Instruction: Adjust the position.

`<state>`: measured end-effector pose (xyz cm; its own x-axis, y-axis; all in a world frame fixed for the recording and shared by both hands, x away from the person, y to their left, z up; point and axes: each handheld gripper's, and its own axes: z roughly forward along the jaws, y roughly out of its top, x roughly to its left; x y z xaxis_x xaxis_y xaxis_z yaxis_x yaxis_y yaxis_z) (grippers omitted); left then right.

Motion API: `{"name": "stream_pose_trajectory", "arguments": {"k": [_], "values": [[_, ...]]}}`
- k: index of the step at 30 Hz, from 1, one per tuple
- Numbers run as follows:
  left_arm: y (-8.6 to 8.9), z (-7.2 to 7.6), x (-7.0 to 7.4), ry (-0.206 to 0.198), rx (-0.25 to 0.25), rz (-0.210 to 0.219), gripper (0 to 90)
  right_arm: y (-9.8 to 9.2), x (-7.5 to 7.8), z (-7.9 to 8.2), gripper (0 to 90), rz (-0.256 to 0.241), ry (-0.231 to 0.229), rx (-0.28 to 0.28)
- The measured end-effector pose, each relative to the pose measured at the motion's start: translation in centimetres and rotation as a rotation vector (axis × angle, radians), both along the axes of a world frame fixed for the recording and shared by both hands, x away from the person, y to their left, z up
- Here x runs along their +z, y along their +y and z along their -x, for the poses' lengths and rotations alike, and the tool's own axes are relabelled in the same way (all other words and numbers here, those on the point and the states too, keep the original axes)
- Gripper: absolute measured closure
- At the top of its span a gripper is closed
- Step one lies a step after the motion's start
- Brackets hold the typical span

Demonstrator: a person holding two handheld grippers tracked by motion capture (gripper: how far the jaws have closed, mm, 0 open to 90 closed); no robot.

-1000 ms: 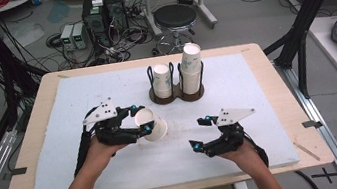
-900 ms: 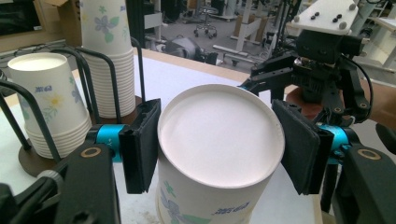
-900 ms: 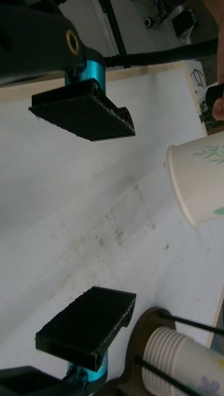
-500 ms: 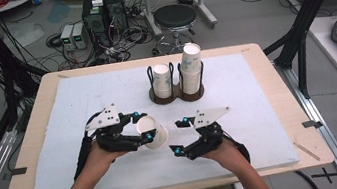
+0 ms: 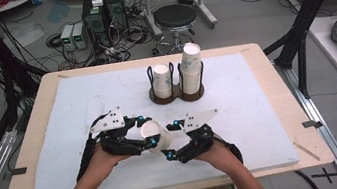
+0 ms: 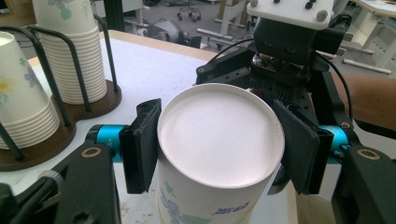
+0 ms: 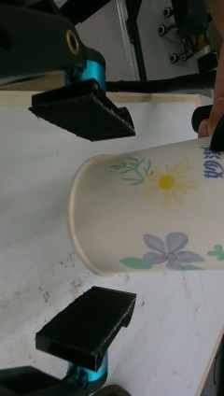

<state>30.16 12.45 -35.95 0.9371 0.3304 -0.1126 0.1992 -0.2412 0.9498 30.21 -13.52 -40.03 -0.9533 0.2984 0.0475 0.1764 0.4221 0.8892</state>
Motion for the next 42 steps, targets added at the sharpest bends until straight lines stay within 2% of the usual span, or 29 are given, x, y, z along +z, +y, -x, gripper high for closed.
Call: {"name": "stream_pose_trajectory", "arguments": {"k": [19, 21, 25, 34, 36, 38, 39, 42], "values": [[-0.5, 0.3, -0.2, 0.017, -0.047, 0.025, 36.3, 1.0, -0.5, 0.0, 19.1, -0.013, -0.004, 0.033], [-0.5, 0.3, -0.2, 0.018, -0.047, 0.026, 36.3, 0.9, -0.6, 0.0, 21.7, -0.021, 0.006, 0.041], [-0.3, 0.4, -0.2, 0.020, -0.051, 0.033, 36.4, 0.8, -0.5, 0.0, 29.5, -0.034, -0.007, 0.061], [-0.3, 0.4, -0.5, 0.035, -0.058, 0.019, 36.0, 0.9, -0.6, 0.1, 34.4, -0.003, -0.017, 0.089], [-0.2, 0.4, -0.5, 0.031, -0.056, 0.024, 34.4, 0.9, -0.6, 0.1, 34.5, 0.001, -0.018, 0.089], [0.0, 0.3, -0.5, 0.041, -0.032, 0.030, 22.1, 0.9, -0.6, 0.1, 34.5, 0.009, -0.017, 0.090], [0.2, 0.3, -0.5, 0.046, -0.027, 0.036, 18.7, 0.8, -0.6, 0.0, 34.5, 0.011, -0.015, 0.092], [0.7, 0.2, -0.3, 0.044, -0.036, 0.040, 16.9, 0.7, -0.5, 0.0, 34.5, 0.027, -0.013, 0.082]]}}
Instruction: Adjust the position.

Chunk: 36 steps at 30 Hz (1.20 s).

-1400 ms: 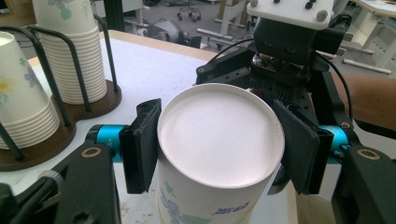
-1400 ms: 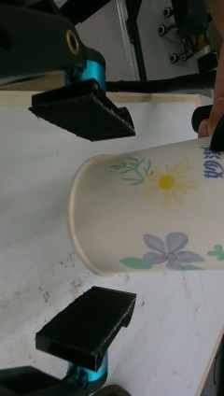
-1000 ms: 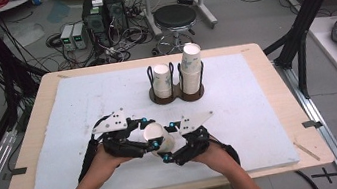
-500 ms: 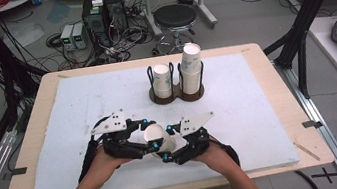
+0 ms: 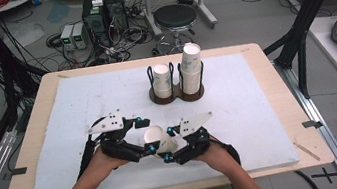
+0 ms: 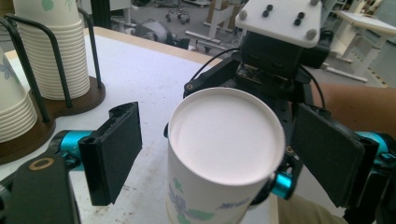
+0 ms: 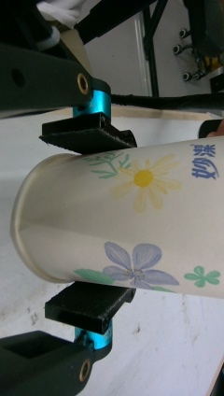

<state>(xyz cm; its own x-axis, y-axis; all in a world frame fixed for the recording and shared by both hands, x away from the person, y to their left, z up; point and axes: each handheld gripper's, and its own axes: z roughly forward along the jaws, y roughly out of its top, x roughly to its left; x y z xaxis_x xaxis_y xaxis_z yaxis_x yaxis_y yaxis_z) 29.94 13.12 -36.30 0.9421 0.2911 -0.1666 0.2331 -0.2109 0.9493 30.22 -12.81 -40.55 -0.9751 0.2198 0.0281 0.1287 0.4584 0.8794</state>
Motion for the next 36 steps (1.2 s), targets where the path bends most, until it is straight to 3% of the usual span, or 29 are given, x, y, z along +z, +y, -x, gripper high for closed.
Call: {"name": "stream_pose_trajectory", "arguments": {"k": [7, 17, 36], "values": [[1.0, 0.1, 0.1, 0.000, -0.002, -0.043, 16.9, 0.1, 0.4, -0.4, 34.4, 0.065, -0.009, 0.015], [1.8, 0.2, 0.3, -0.002, -0.018, -0.070, 16.9, 0.2, 1.4, -1.0, 34.4, 0.133, -0.023, 0.039], [1.3, 0.2, 0.2, 0.003, -0.060, -0.135, 16.9, 1.5, 3.4, -1.7, 34.5, 0.324, -0.043, 0.142]]}}
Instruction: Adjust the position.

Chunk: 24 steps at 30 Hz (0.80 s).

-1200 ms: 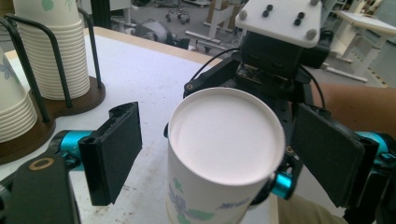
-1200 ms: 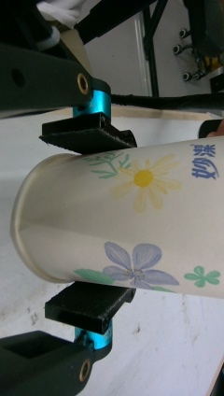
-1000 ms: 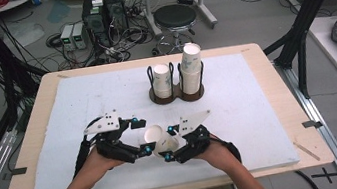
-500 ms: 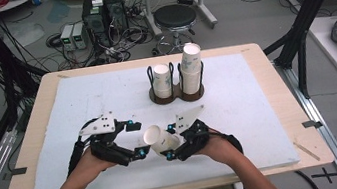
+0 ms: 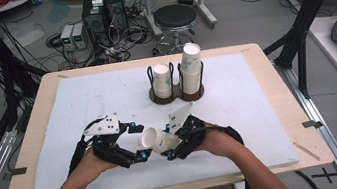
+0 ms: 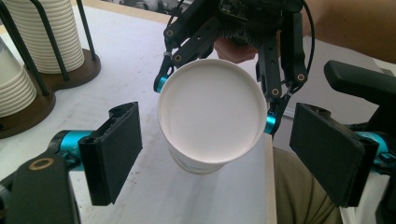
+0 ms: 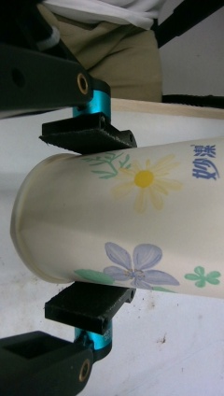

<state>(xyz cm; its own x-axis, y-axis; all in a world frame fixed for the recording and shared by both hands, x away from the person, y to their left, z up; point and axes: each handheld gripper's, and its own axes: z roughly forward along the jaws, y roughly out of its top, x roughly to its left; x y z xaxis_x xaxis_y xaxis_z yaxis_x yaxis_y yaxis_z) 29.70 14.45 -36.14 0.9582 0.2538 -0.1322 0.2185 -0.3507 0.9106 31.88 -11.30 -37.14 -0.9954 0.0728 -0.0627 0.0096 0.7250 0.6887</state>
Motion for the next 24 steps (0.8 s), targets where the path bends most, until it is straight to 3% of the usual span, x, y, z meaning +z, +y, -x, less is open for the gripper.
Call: {"name": "stream_pose_trajectory", "arguments": {"k": [12, 20, 24], "values": [[-0.1, 0.0, -0.1, 0.012, -0.006, -0.018, 16.9, 1.2, 1.1, 0.0, 34.5, 0.126, -0.028, 0.064], [-0.6, 0.0, -0.3, 0.016, -0.024, -0.052, 17.1, 2.1, 1.3, -0.1, 34.5, 0.208, -0.037, 0.089], [-0.9, -0.1, -0.4, 0.014, -0.040, -0.075, 19.0, 2.4, 1.4, -0.2, 34.4, 0.224, -0.041, 0.101]]}}
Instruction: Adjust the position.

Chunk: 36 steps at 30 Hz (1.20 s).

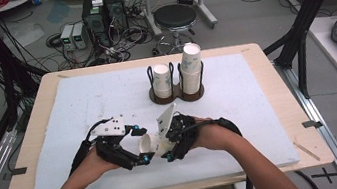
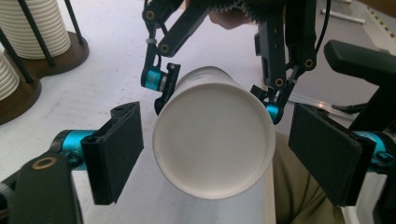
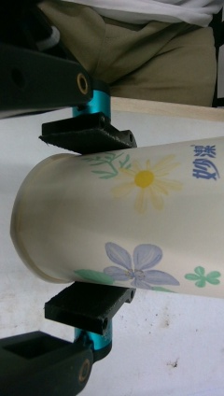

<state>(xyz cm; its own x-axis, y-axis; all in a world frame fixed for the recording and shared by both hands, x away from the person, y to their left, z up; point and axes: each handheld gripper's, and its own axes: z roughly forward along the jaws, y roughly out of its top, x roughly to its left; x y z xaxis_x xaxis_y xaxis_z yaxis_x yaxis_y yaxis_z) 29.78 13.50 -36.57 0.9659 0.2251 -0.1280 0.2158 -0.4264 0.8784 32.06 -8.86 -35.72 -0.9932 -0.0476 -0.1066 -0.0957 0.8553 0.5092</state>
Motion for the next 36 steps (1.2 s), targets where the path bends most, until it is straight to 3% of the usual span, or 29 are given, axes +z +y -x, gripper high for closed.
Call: {"name": "stream_pose_trajectory", "arguments": {"k": [7, 12, 17, 20, 21, 29, 32, 36], "values": [[-0.5, -0.2, -0.3, 0.007, -0.016, -0.033, 24.5, 0.2, 0.1, 0.2, 34.4, 0.030, 0.007, -0.005], [-0.6, -0.3, -0.4, -0.009, -0.030, -0.060, 34.8, 0.3, 0.0, 0.3, 34.5, 0.043, 0.011, 0.001], [-0.8, -0.2, -0.6, -0.012, -0.040, -0.081, 36.4, 0.3, -0.3, 0.4, 34.8, 0.059, 0.022, 0.001], [-0.9, -0.3, -0.6, -0.016, -0.040, -0.077, 36.9, 0.2, -0.7, 0.2, 26.2, 0.048, 0.044, -0.025], [-0.8, -0.3, -0.6, -0.014, -0.035, -0.071, 37.0, 0.0, -0.7, 0.2, 21.2, 0.018, 0.044, -0.062], [0.6, -0.6, -0.7, -0.008, 0.004, 0.021, 37.1, -2.7, -0.5, 0.0, 20.5, -0.205, 0.100, -0.146], [1.1, -0.7, -0.9, -0.004, 0.017, 0.078, 37.0, -3.4, -0.3, 0.1, 19.9, -0.278, 0.097, -0.171], [1.6, -0.7, -1.0, -0.009, 0.020, 0.116, 37.0, -4.3, -0.1, 0.4, 19.8, -0.386, 0.092, -0.195]]}}
